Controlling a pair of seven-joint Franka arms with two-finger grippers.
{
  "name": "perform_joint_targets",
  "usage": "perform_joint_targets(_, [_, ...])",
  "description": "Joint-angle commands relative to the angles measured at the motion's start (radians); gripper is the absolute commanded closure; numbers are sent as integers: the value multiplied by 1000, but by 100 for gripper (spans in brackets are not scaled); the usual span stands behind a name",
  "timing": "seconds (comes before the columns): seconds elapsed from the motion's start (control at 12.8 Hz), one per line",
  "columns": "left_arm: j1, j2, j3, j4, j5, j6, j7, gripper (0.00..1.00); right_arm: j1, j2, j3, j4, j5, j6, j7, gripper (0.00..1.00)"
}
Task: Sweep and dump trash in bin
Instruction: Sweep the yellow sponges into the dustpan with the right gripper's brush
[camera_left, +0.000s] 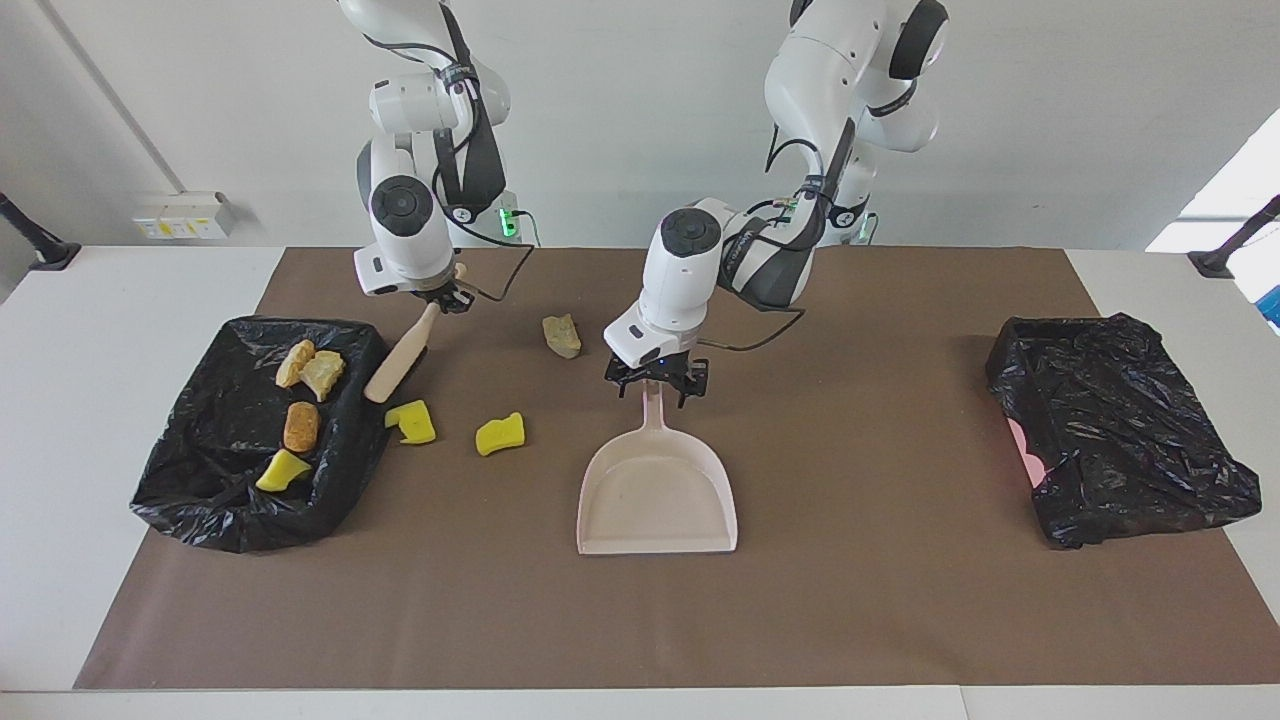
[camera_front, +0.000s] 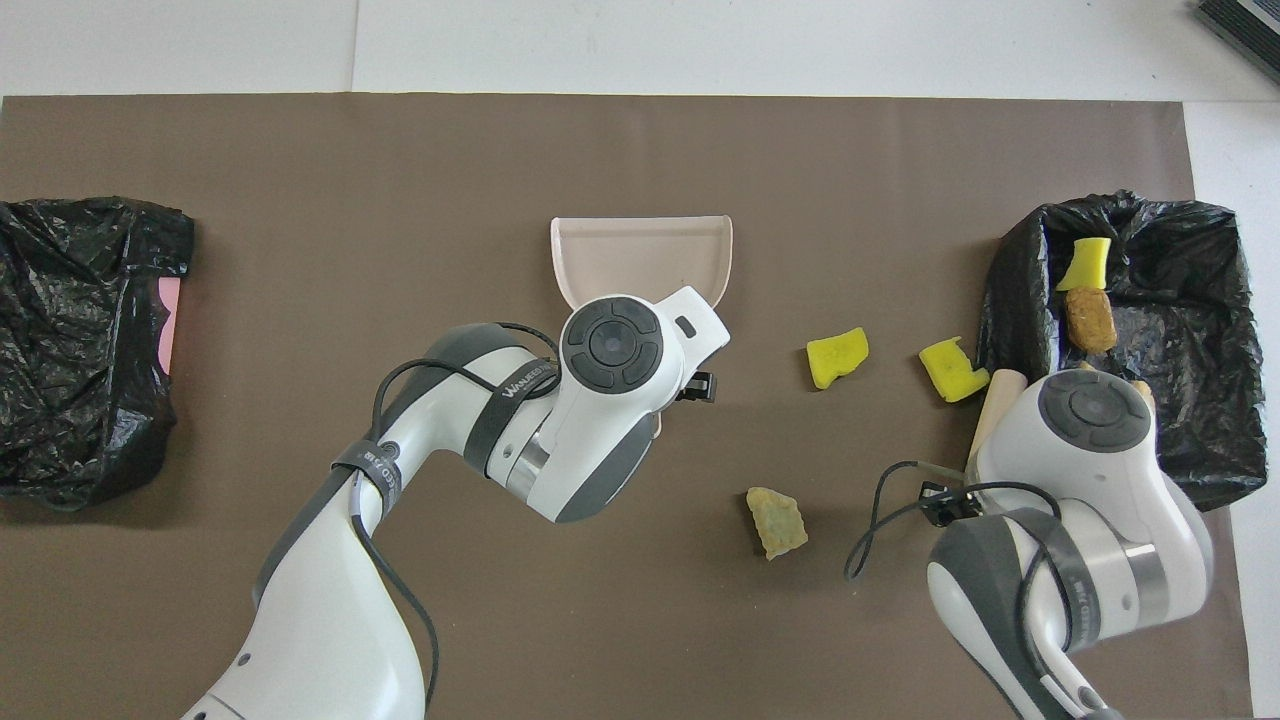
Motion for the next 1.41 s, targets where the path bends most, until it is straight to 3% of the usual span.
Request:
perform_joint_targets(0.0, [-16,-26,19,-14,-6,-45,-5,0,7,5,14,-29,-21,78,-13,100])
perform_joint_targets(0.08, [-16,-33,21,-9,0,-76,-5,3,36,13,14,-21,-21,88,-16,100])
perform_joint_targets(0.16, [-14,-37,21,-8,0,-93,-5,24,76,18,14,-7,-18,86,-16,100])
perform_joint_targets(0.31, [-8,-37,19,-6,-8,-96,-2,90,148,34,15,34,-3,68,-23,100])
perform_joint_targets(0.39, [-5,-37,19,-6,-8,-97,4,100,174,44,17,60,2,51,-48,100])
perform_joint_targets(0.55, [-2,-37,21,-5,3,-93,14,100,181,100,15,224,66,-94,-97,100])
perform_joint_targets(0.71, [0,-42,28,-6,5,-93,78,100,176,104,14,308,77,-183,-189,100])
perform_joint_targets(1.1, [79,-128,70,-12,14,-198,543,100,129,111,11,319,-49,-150,-360,100])
perform_joint_targets(1.33, [144,-152,70,-11,69,-316,804,100,21,136,9,318,-76,-55,-543,100])
